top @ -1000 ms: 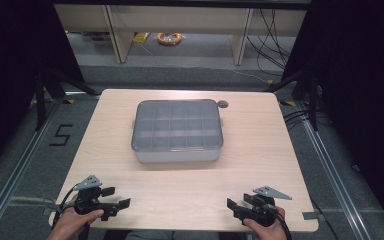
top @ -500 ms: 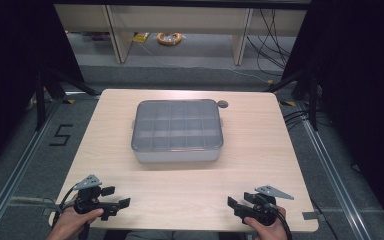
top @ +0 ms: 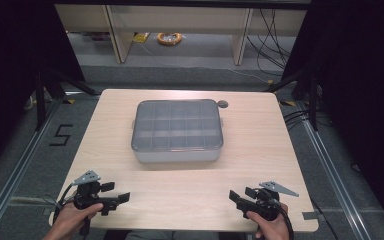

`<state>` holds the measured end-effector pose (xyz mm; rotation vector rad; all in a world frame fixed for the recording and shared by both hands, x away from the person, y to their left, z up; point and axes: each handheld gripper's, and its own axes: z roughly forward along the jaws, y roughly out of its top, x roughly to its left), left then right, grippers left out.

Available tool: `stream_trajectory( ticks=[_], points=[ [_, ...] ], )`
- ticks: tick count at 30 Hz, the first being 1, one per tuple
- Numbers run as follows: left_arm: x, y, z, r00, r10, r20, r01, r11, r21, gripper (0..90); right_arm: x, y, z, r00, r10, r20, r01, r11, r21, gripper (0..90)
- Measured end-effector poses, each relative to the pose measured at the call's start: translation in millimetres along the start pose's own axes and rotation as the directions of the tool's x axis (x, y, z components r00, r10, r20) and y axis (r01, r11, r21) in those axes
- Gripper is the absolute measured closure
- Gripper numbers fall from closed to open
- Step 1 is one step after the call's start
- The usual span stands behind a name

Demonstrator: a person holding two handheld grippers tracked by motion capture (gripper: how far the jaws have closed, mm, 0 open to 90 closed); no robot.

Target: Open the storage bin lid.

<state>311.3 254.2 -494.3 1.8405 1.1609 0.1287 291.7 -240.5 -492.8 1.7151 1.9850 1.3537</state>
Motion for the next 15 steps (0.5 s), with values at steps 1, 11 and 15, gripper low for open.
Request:
stream_trajectory(
  ticks=[1,11,15],
  points=[
    [0.0,0.7,0.5,1.0000,-0.004,0.001,0.004,1.0000,-0.003,14.8,-1.4,1.1,0.4,0.9999,-0.009,0.012,0.010,0.9999,-0.012,29.3],
    [5.8,13.3,2.0,0.9975,-0.062,0.033,0.063,0.9978,-0.023,14.8,-1.7,12.2,-2.4,0.9990,0.045,-0.007,-0.045,0.9987,-0.022,29.7],
    [10.0,22.8,6.4,0.9972,-0.066,0.034,0.067,0.9975,-0.024,14.8,-5.1,22.4,-1.4,0.9997,0.024,-0.010,-0.024,0.9989,-0.041,29.8]
  ],
)
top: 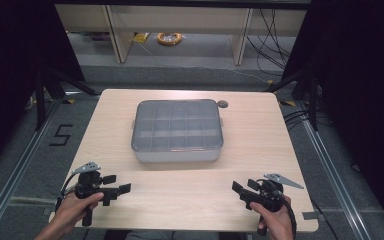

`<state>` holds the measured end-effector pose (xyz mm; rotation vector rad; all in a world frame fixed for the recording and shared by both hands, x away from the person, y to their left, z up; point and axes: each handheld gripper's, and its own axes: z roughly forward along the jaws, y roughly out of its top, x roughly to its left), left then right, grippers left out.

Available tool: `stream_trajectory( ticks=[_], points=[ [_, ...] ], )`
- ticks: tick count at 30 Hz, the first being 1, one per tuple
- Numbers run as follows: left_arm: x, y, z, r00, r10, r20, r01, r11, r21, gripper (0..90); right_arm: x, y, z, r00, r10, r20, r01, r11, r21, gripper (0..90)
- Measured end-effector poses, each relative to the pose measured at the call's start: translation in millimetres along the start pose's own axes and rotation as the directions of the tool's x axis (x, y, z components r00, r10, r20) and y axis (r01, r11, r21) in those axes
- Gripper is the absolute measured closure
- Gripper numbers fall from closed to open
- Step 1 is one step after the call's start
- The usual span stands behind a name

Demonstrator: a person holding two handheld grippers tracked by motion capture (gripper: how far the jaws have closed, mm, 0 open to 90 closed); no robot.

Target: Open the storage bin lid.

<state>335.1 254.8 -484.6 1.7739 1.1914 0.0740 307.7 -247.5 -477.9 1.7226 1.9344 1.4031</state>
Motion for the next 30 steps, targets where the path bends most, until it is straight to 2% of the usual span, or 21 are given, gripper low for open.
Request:
stream_trajectory(
  ticks=[2,3,4,5,6,8,9,11,15,16,17,18,22,25,26,27,28,29,30],
  points=[
    [1.6,3.7,-0.8,0.9999,0.002,-0.012,-0.002,0.9999,0.011,14.8,-0.7,1.8,-0.3,1.0000,-0.001,0.005,0.001,1.0000,0.000,29.9],
    [2.9,6.7,0.5,0.9999,-0.007,-0.010,0.006,1.0000,-0.006,14.8,2.6,4.2,0.0,0.9987,0.051,-0.001,-0.051,0.9987,0.003,29.9],
    [4.4,9.2,-0.1,0.9999,-0.014,-0.006,0.014,0.9999,0.001,15.0,-1.0,7.3,1.7,1.0000,0.008,0.001,-0.008,0.9999,-0.010,30.1],
    [6.6,11.9,0.3,0.9996,-0.027,0.004,0.027,0.9996,-0.006,15.2,-1.9,10.0,1.5,1.0000,-0.005,-0.004,0.005,1.0000,-0.006,30.2],
    [8.1,14.8,1.2,0.9992,-0.040,0.005,0.040,0.9991,-0.015,15.6,0.8,11.9,2.2,0.9996,0.029,-0.005,-0.030,0.9995,-0.008,30.4],
    [10.5,19.7,2.5,0.9992,-0.037,-0.018,0.036,0.9989,-0.029,15.8,-1.3,18.3,3.1,0.9994,0.033,-0.008,-0.033,0.9993,-0.017,30.5],
    [12.1,23.8,2.9,0.9992,-0.036,-0.020,0.035,0.9989,-0.032,15.9,-4.3,21.3,4.1,0.9999,0.004,-0.011,-0.004,0.9996,-0.028,30.7],
    [13.1,30.4,3.9,0.9989,-0.046,-0.010,0.045,0.9984,-0.034,16.0,-4.8,30.1,5.9,1.0000,-0.002,-0.009,0.002,0.9993,-0.037,30.8],
    [11.3,40.9,8.1,0.9991,-0.039,-0.017,0.038,0.9984,-0.041,16.0,-2.5,46.0,11.3,0.9999,-0.006,-0.016,0.005,0.9985,-0.054,30.9],
    [10.8,42.6,10.1,0.9990,-0.040,-0.019,0.039,0.9980,-0.050,16.0,0.5,48.9,13.6,0.9998,0.017,-0.006,-0.018,0.9985,-0.052,31.0],
    [11.2,44.9,11.4,0.9993,-0.036,-0.011,0.036,0.9985,-0.042,15.9,-1.7,52.9,15.3,0.9998,-0.009,-0.016,0.009,0.9982,-0.060,31.0],
    [11.3,48.3,13.4,0.9995,-0.029,-0.013,0.028,0.9989,-0.036,15.9,-1.8,58.2,20.1,0.9997,-0.023,0.002,0.023,0.9976,-0.065,31.1],
    [11.3,52.9,17.0,0.9990,-0.037,-0.023,0.036,0.9981,-0.049,15.9,1.1,64.0,24.4,0.9999,0.005,-0.013,-0.005,0.9986,-0.053,31.2],
    [13.2,59.6,17.5,0.9987,-0.050,-0.004,0.050,0.9977,-0.046,16.0,1.2,67.5,29.4,1.0000,0.000,-0.001,0.000,0.9985,-0.055,31.3],
    [12.9,61.4,17.8,0.9987,-0.049,-0.015,0.048,0.9977,-0.048,16.0,1.6,69.8,30.0,0.9998,0.020,-0.008,-0.020,0.9988,-0.044,31.3],
    [13.1,63.2,18.2,0.9987,-0.046,-0.020,0.045,0.9977,-0.051,16.0,-3.1,73.9,33.4,0.9998,-0.018,-0.001,0.018,0.9985,-0.052,31.4],
    [13.6,64.8,18.4,0.9987,-0.044,-0.024,0.043,0.9978,-0.051,16.0,-3.1,73.9,33.4,0.9998,-0.018,-0.001,0.018,0.9985,-0.052,31.4],
    [15.2,67.2,19.4,0.9988,-0.045,-0.021,0.044,0.9978,-0.050,16.0,-1.8,75.6,33.1,0.9999,0.004,-0.010,-0.005,0.9988,-0.048,31.5],
    [16.8,69.3,19.6,0.9987,-0.046,-0.023,0.045,0.9980,-0.044,16.0,-3.1,81.1,35.5,0.9999,-0.010,-0.004,0.010,0.9983,-0.058,31.7]
  ],
)
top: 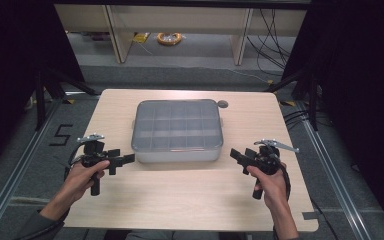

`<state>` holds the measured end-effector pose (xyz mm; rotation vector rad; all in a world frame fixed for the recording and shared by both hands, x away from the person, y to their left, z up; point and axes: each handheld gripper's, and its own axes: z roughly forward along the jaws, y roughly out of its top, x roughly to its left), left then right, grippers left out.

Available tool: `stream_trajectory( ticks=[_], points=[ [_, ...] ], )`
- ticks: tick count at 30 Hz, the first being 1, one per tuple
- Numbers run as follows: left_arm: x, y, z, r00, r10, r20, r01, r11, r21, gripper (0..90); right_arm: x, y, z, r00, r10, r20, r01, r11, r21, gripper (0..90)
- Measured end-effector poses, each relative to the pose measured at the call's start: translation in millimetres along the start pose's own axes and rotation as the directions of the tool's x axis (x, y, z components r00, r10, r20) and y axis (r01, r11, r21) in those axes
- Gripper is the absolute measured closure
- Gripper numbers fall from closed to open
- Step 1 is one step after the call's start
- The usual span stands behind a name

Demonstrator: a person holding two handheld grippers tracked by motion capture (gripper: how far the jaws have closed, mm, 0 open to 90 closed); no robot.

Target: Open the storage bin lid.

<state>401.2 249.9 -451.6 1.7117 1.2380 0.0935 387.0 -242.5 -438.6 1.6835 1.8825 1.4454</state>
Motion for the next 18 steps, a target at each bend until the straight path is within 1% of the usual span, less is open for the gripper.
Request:
stream_trajectory(
  ticks=[2,3,4,5,6,7,8,9,10,11,14,15,16,17,18],
  points=[
    [2.2,3.2,2.2,0.9999,-0.007,-0.008,0.007,0.9999,-0.009,16.0,-0.6,1.7,1.2,1.0000,-0.005,0.006,0.005,1.0000,0.003,31.8],
    [3.5,5.7,3.3,0.9999,-0.009,-0.015,0.009,0.9999,-0.006,16.0,-0.4,4.0,2.8,1.0000,-0.006,0.001,0.006,1.0000,-0.003,31.9],
    [4.6,7.7,4.5,0.9998,-0.012,-0.016,0.012,0.9999,-0.007,16.0,0.5,7.0,4.2,0.9999,0.007,-0.010,-0.007,1.0000,0.002,31.9],
    [5.6,8.7,5.8,0.9998,-0.013,-0.016,0.013,0.9998,-0.015,16.1,0.4,9.3,6.4,1.0000,0.004,-0.004,-0.004,1.0000,0.003,32.0],
    [7.0,11.4,6.8,0.9997,-0.014,-0.020,0.013,0.9999,-0.005,16.1,0.4,11.1,7.8,0.9999,0.008,-0.012,-0.008,1.0000,0.000,32.1],
    [8.0,13.4,8.0,0.9996,-0.016,-0.025,0.015,0.9998,-0.009,16.0,0.9,16.5,12.3,0.9999,0.004,-0.010,-0.004,1.0000,0.000,32.3],
    [9.1,14.7,9.3,0.9995,-0.019,-0.024,0.019,0.9997,-0.018,16.0,0.9,16.5,12.3,0.9999,0.004,-0.010,-0.004,1.0000,0.000,32.3],
    [10.7,17.7,9.9,0.9993,-0.019,-0.031,0.019,0.9997,-0.016,16.0,1.6,18.7,13.1,0.9996,0.020,-0.020,-0.020,0.9998,0.006,32.3],
    [12.4,20.1,10.9,0.9994,-0.019,-0.028,0.019,0.9996,-0.019,16.0,2.7,21.1,16.0,0.9990,0.039,-0.020,-0.039,0.9992,0.010,32.3],
    [13.8,22.6,11.9,0.9994,-0.024,-0.024,0.024,0.9995,-0.020,16.0,0.3,25.5,21.2,0.9991,0.037,-0.021,-0.036,0.9991,0.023,32.5],
    [17.4,29.6,15.2,0.9990,-0.028,-0.035,0.027,0.9991,-0.034,16.1,0.4,29.5,25.6,0.9987,0.048,-0.014,-0.048,0.9985,0.028,33.0],
    [18.4,31.6,16.1,0.9989,-0.031,-0.035,0.030,0.9990,-0.034,16.2,-1.0,31.5,28.3,0.9994,0.033,-0.011,-0.033,0.9991,0.026,33.1],
    [19.3,33.2,17.3,0.9989,-0.037,-0.030,0.036,0.9985,-0.041,16.4,0.7,35.0,31.5,0.9978,0.066,-0.008,-0.066,0.9972,0.036,33.3],
    [19.6,34.4,17.8,0.9988,-0.037,-0.034,0.036,0.9986,-0.040,16.6,-2.0,36.4,33.7,0.9993,0.033,-0.019,-0.033,0.9991,0.028,33.3],
    [19.4,35.8,18.9,0.9986,-0.038,-0.038,0.036,0.9983,-0.045,16.6,0.3,37.8,35.8,0.9976,0.068,-0.014,-0.068,0.9970,0.038,33.3]
  ],
)
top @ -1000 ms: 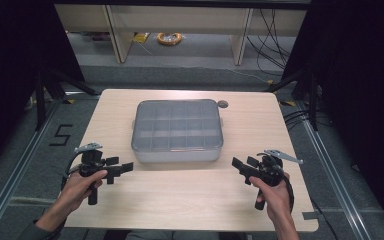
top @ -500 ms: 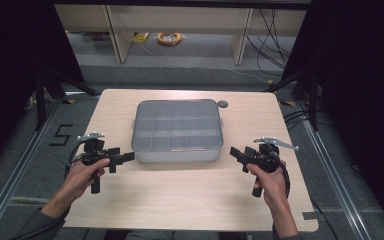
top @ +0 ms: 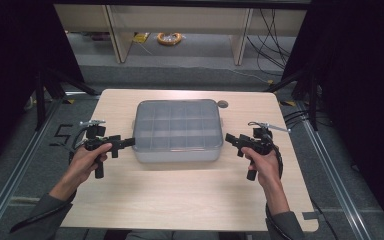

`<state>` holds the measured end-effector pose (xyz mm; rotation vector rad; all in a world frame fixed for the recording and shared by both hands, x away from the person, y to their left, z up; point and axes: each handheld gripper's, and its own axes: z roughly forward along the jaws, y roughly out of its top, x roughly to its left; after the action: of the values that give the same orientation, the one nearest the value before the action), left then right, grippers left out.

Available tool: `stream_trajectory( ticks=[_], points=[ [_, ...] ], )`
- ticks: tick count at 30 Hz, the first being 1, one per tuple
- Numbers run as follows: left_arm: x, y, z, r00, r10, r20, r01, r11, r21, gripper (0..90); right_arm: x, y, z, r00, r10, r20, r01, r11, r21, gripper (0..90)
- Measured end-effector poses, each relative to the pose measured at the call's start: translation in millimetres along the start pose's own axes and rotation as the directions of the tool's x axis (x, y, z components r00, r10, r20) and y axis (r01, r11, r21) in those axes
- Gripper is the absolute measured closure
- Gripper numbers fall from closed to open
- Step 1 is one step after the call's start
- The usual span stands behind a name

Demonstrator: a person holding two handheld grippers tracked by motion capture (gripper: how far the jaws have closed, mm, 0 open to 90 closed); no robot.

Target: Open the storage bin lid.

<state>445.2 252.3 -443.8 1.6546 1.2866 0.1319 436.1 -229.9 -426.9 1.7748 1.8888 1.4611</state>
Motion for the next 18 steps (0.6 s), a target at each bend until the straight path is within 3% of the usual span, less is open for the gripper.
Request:
stream_trajectory(
  ticks=[1,4,6,8,10,12,13,14,15,16,18],
  points=[
    [0.0,1.1,0.3,1.0000,-0.002,0.002,0.002,1.0000,0.000,16.6,-3.2,1.6,1.8,0.9991,-0.042,0.000,0.042,0.9991,-0.008,33.3],
    [-0.6,4.9,3.4,1.0000,0.000,-0.003,0.000,1.0000,0.007,16.6,-2.9,4.7,5.8,0.9990,-0.038,-0.023,0.038,0.9991,-0.019,33.3],
    [-0.6,6.4,6.0,1.0000,-0.002,-0.006,0.002,1.0000,0.008,16.6,1.2,6.4,7.3,0.9995,0.005,-0.031,-0.006,0.9999,-0.013,33.3],
    [-1.1,7.7,9.4,0.9999,-0.001,-0.010,0.001,0.9999,0.011,16.9,-2.7,9.9,10.9,0.9987,-0.044,-0.027,0.043,0.9982,-0.042,33.7],
    [-0.6,9.7,11.5,0.9999,0.008,-0.010,-0.008,0.9999,0.011,16.9,-1.5,11.9,13.2,0.9996,-0.027,-0.009,0.027,0.9988,-0.040,34.4],
    [0.5,12.5,13.3,0.9994,0.026,-0.022,-0.026,0.9997,0.005,17.3,-4.1,14.9,16.7,0.9989,-0.046,-0.007,0.046,0.9980,-0.042,35.2],
    [2.2,14.9,14.0,0.9995,0.015,-0.028,-0.015,0.9999,0.005,17.6,-1.8,16.9,17.9,1.0000,-0.006,-0.007,0.006,0.9993,-0.038,36.7],
    [3.9,16.5,14.8,0.9996,0.007,-0.027,-0.007,1.0000,0.003,17.6,-1.8,16.9,17.9,1.0000,-0.006,-0.007,0.006,0.9993,-0.038,36.7],
    [4.6,18.0,15.8,0.9995,0.006,-0.030,-0.006,1.0000,0.001,17.6,-5.5,18.1,20.4,0.9992,-0.039,0.000,0.039,0.9983,-0.043,37.5],
    [5.3,18.9,16.9,0.9995,0.007,-0.031,-0.007,1.0000,0.000,17.6,-2.4,18.4,21.6,1.0000,0.007,-0.006,-0.007,0.9996,-0.027,38.2],
    [7.5,21.4,20.1,0.9995,0.000,-0.033,0.000,1.0000,0.001,17.9,-5.8,19.8,26.5,0.9997,0.012,-0.019,-0.013,0.9995,-0.029,39.7]
  ],
)
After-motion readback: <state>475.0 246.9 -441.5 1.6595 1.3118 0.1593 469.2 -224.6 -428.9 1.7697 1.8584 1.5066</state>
